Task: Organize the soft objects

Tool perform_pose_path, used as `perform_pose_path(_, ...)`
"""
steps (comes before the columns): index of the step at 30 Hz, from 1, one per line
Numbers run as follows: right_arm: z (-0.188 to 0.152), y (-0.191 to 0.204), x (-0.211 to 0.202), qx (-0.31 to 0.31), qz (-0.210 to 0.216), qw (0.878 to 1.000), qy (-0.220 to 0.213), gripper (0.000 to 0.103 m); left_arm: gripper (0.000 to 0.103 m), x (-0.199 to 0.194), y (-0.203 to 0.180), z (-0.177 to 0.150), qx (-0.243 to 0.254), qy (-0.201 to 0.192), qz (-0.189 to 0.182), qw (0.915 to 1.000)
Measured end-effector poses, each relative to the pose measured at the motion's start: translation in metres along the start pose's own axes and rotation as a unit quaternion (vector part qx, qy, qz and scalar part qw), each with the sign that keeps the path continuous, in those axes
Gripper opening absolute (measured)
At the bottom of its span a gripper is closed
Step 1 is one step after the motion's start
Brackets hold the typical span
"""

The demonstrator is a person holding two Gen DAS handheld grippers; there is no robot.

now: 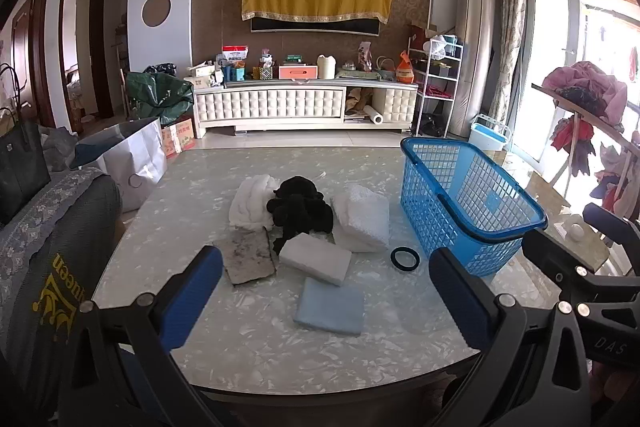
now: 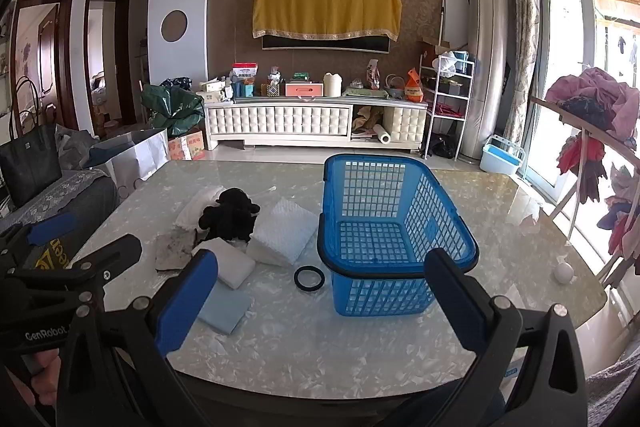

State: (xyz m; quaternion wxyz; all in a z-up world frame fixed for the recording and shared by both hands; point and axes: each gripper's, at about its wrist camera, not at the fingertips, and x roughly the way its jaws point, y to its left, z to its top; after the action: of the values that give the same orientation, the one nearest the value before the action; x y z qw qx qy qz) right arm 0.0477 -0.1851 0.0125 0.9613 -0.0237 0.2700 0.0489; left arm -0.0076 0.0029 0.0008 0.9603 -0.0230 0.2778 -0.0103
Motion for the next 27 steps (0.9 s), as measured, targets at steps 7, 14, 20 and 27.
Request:
perform_pose_path(7, 0.004, -0.001, 0.001, -0.005, -0.005, 1.0, -0.004, 0.103, 0.103, 0.002, 0.001, 0.007, -0.003, 0.003, -0.014, 0.9999)
perform_pose_path(14, 0.02, -0.013, 0.003, -0.001, -0.019, 1.0, -0.015, 0.103, 0.103, 0.012, 0.01, 0.027, 0.002, 0.015, -0.033, 0.9993)
perform_pose_path(20, 0.031, -0.026, 0.024, 0.03, 0.008, 0.999, 0.026, 0.103, 0.103, 0.029, 0.015, 0.049, 0.044, 0.038, -0.038, 0.9976)
perform_pose_path(27, 0.042, -0.009, 0.062, 0.013, 0.068, 0.994, 0.09, 0.103, 0.103, 0.067, 0.035, 0.058, 0.047, 0.124, -0.076, 0.9883)
